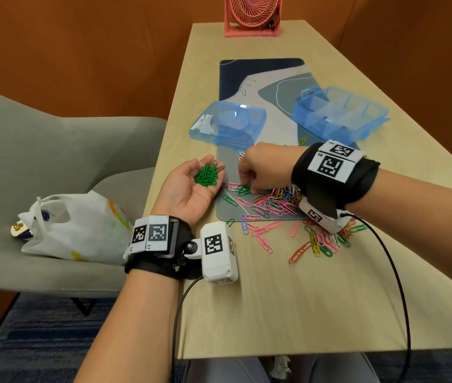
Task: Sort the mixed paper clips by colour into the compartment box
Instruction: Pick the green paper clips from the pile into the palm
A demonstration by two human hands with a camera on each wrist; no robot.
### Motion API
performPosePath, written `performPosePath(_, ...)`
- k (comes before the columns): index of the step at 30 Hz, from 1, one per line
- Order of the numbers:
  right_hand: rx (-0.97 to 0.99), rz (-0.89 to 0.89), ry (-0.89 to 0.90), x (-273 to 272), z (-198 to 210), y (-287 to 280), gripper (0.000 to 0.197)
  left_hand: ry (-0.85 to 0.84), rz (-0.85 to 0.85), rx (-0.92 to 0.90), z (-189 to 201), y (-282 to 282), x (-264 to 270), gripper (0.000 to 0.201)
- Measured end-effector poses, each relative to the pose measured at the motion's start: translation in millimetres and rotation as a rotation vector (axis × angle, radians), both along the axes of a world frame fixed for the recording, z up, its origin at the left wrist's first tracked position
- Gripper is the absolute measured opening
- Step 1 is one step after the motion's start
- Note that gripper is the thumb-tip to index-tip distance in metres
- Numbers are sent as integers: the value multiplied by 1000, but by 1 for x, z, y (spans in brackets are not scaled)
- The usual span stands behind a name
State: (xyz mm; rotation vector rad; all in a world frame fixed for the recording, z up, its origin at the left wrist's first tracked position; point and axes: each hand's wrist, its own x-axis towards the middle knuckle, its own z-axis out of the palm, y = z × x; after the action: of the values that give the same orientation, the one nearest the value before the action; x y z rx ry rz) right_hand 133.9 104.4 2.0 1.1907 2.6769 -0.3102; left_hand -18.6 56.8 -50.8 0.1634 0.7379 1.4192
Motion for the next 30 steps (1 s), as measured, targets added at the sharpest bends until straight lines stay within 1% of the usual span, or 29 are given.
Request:
performPosePath(7, 33, 48, -60, 2, -1, -4, 10, -8, 0, -3, -1, 0, 0, 28)
performPosePath(11, 31, 54, -67, 2, -1, -4, 11, -10, -1, 0, 0, 0, 0, 28)
performPosePath(16, 0, 11, -23, 2, -1, -2, 16, 0, 0, -4, 0, 0, 1, 29)
performPosePath(18, -12, 6, -32, 2, -1, -1, 13, 2, -2, -7, 0, 0, 1, 29)
performPosePath(20, -19, 6, -49, 2, -1, -1, 5, 11, -7, -10, 0, 0, 2, 29)
performPosePath(22, -28, 2, -45, 3, 0, 0, 4, 11, -4, -10, 0, -1, 2, 29)
performPosePath(25, -37, -25, 10, 5, 5, 3, 7, 26, -7, -17, 1, -1, 3, 29)
performPosePath(30, 0, -73, 188, 4, 24, 7, 3, 49, -44, -12, 3, -2, 5, 30)
